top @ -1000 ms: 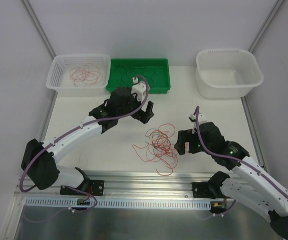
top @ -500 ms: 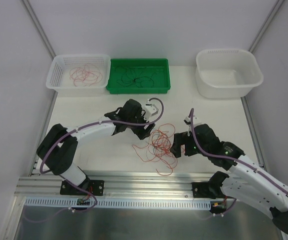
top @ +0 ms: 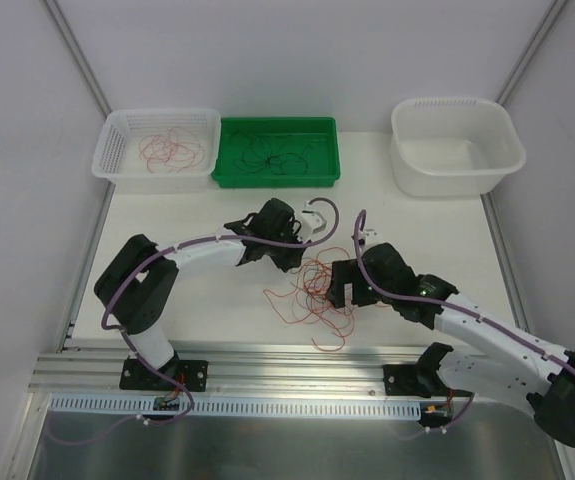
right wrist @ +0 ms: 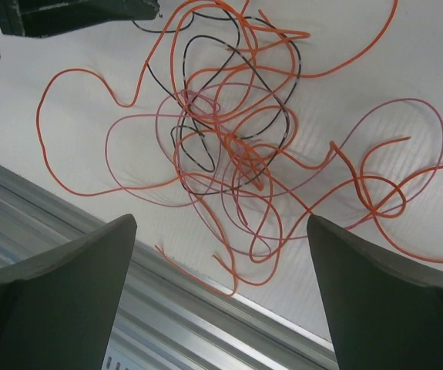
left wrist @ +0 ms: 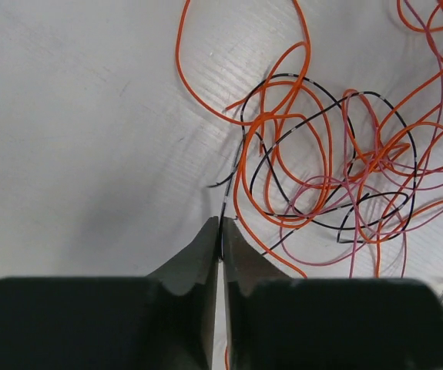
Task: Untangle the cables
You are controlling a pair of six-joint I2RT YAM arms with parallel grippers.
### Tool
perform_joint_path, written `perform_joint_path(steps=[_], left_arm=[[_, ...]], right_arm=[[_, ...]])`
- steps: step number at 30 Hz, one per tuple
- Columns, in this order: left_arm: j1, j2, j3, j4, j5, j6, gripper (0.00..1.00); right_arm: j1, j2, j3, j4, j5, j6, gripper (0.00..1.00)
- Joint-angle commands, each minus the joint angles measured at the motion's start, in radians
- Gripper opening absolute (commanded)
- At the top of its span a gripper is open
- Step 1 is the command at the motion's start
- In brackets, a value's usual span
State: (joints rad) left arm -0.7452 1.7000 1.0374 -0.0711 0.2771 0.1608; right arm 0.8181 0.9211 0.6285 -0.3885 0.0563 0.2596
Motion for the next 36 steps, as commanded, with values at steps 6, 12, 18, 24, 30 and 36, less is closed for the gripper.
perform_joint_path(steps=[6,12,18,24,30,36], left_arm=[[-0.010,-0.114,-0.046,0.070,0.027,-0.110,0.00],[-0.010,-0.286,-0.092,0.070,-0.061,-0.216,0.00],[-0.005,-0.434,-0.085,-0.021,-0.180,-0.253,0.00],[0.102,-0.549,-0.046,-0.191,-0.306,-0.291,0.00],[0.279,-0.670,-0.074,-0.305,-0.372,-0.342,0.00],[0.428,-0.760,-0.043,-0.444,-0.544,-0.336,0.00]], right_arm=[[0.061,0.232,0.034,0.247,0.095,0.105,0.97],[0.099,0.456,0.094,0.286,0.169,0.156,0.92],[0.102,0.553,0.109,0.220,0.342,0.199,0.60],[0.029,0.483,0.045,0.126,0.436,0.222,0.13],[-0.140,0.303,-0.030,0.068,0.404,0.184,0.01],[-0.290,0.107,-0.013,-0.044,0.367,0.158,0.01]])
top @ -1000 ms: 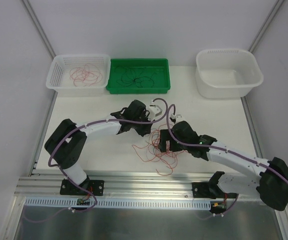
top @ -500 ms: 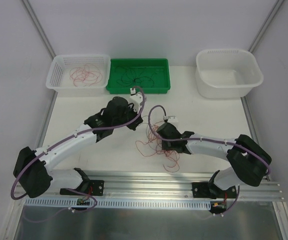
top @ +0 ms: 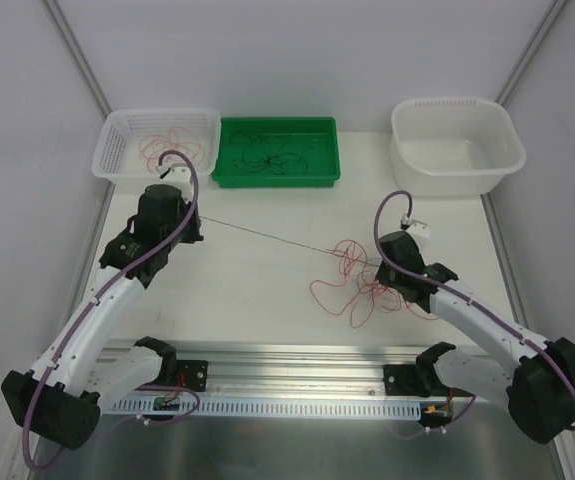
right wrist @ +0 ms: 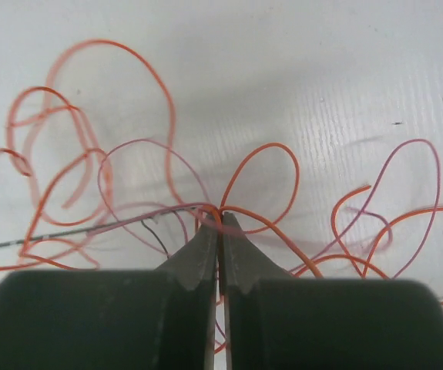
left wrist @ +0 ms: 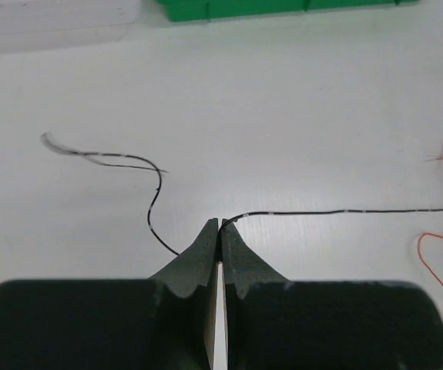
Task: Untangle the cables
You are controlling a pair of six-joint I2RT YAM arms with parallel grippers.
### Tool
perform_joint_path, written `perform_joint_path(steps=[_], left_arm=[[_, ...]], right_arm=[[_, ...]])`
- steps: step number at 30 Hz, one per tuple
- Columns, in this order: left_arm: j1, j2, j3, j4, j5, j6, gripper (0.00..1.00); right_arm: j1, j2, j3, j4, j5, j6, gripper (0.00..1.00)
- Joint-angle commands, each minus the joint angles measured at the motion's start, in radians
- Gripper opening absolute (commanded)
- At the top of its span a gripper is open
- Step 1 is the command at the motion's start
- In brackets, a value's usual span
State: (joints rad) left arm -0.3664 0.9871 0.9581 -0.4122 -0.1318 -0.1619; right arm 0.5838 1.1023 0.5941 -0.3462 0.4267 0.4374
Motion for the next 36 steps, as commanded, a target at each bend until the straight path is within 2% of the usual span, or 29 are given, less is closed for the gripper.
perform_joint_path(steps=[1,4,6,9,10,13,16,19,26,30,36], left_arm=[[0.070,-0.054,0.045,-0.115,-0.162,-0.005,0.00],[0.136,-0.076,0.067,-0.157,-0.239,0.024,0.00],[0.170,-0.084,0.077,-0.166,-0.239,0.035,0.00],[0.191,-0.102,0.096,-0.166,-0.161,0.024,0.00],[0.190,-0.102,0.100,-0.166,-0.146,0.021,0.00],[0.190,-0.111,0.116,-0.163,-0.057,0.010,0.00],[0.190,-0.123,0.129,-0.165,0.085,-0.002,0.00],[0.188,-0.142,0.133,-0.166,0.130,-0.004,0.00],[0.188,-0.191,0.125,-0.171,0.198,-0.001,0.00],[0.190,-0.209,0.137,-0.178,0.195,-0.002,0.00],[0.190,-0.222,0.148,-0.189,0.199,0.001,0.00]], right_arm=[[-0.068,-0.094,0.033,-0.109,-0.011,-0.026,0.02],[-0.102,-0.162,0.053,-0.141,-0.039,-0.040,0.04],[-0.111,-0.192,0.073,-0.151,-0.049,-0.057,0.07],[-0.113,-0.197,0.098,-0.165,-0.080,-0.092,0.22],[-0.113,-0.196,0.099,-0.165,-0.086,-0.098,0.34],[-0.113,-0.193,0.111,-0.166,-0.134,-0.141,0.61],[-0.082,-0.188,0.157,-0.191,-0.177,-0.187,0.70],[-0.012,-0.185,0.209,-0.201,-0.174,-0.221,0.77],[0.180,-0.052,0.315,-0.131,-0.241,-0.252,0.80],[0.286,0.147,0.374,-0.090,-0.241,-0.235,0.79],[0.335,0.393,0.452,-0.048,-0.218,-0.218,0.72]])
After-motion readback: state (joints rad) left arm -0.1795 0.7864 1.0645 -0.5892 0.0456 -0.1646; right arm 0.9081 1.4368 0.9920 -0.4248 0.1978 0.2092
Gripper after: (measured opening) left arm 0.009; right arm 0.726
